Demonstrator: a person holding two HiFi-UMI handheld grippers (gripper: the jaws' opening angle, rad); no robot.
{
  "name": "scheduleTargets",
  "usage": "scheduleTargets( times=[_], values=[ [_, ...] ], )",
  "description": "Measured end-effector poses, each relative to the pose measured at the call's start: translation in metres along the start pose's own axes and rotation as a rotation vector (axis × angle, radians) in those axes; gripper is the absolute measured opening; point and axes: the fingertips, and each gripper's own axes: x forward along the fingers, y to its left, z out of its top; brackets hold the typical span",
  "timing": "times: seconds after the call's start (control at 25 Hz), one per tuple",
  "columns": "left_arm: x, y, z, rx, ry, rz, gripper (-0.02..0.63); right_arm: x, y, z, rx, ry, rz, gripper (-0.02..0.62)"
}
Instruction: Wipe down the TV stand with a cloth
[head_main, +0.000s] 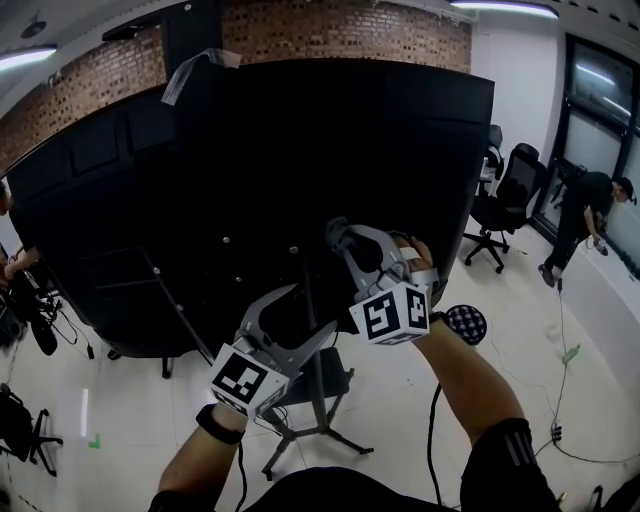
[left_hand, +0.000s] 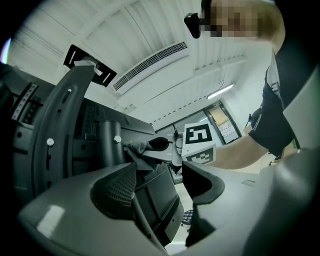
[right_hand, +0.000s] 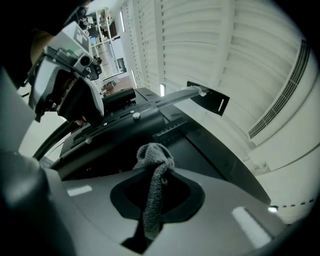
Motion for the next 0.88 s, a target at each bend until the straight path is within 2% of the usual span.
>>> scheduleTargets(
  times=[0.32,0.6,0.72,0.88],
  values=[
    [0.032,-0.020,-0.007,-0.026,0.008,-0.020,0.310,-0.029,-0.038,-0.063,0.060,0.072,-0.050,0.021],
    [0.055,-0.035,-0.015,-0.040,-0.004,-0.043,0.310,-0.046,-0.060,-0.096,0.081,0.125,-0.087,0.020],
    [0.057,-0.037,-0.019,-0.044,-0.004,-0.040,0.310,-0.051,-0.063,-0.095,0.094,0.111,-0.094,0.020],
    [0.048,-0.035,-0.022,-0.048,0.006,-0.016,0.310,-0.054,-0.045,-0.053,0.094,0.010,-0.059,0.020]
  ],
)
